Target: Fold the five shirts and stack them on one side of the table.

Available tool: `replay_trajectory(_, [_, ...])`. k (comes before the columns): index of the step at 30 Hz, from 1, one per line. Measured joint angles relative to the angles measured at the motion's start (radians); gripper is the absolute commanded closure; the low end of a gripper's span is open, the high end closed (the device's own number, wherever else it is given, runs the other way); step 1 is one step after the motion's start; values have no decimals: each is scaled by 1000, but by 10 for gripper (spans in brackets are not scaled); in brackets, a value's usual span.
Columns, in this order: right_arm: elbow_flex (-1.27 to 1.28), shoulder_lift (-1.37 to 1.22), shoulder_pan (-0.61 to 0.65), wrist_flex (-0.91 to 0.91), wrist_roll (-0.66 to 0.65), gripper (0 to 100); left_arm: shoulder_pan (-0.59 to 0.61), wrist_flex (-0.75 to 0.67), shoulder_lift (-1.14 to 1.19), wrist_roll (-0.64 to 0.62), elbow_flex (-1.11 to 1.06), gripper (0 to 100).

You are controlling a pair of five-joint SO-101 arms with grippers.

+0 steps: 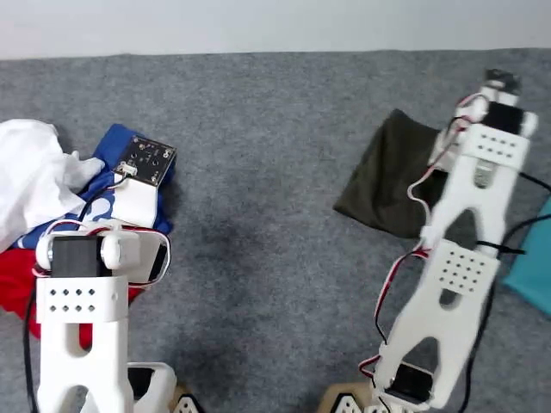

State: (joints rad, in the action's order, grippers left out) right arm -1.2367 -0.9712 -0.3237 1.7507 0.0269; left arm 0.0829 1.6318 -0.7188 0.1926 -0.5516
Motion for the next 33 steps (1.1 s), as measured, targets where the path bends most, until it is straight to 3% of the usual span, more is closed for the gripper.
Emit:
replay_trajectory(11, [192,195,-178,2,-129,989,0,0,0,0,0,997])
replay_trajectory(33, [100,209,-466,2,-361,989,0,0,0,0,0,997])
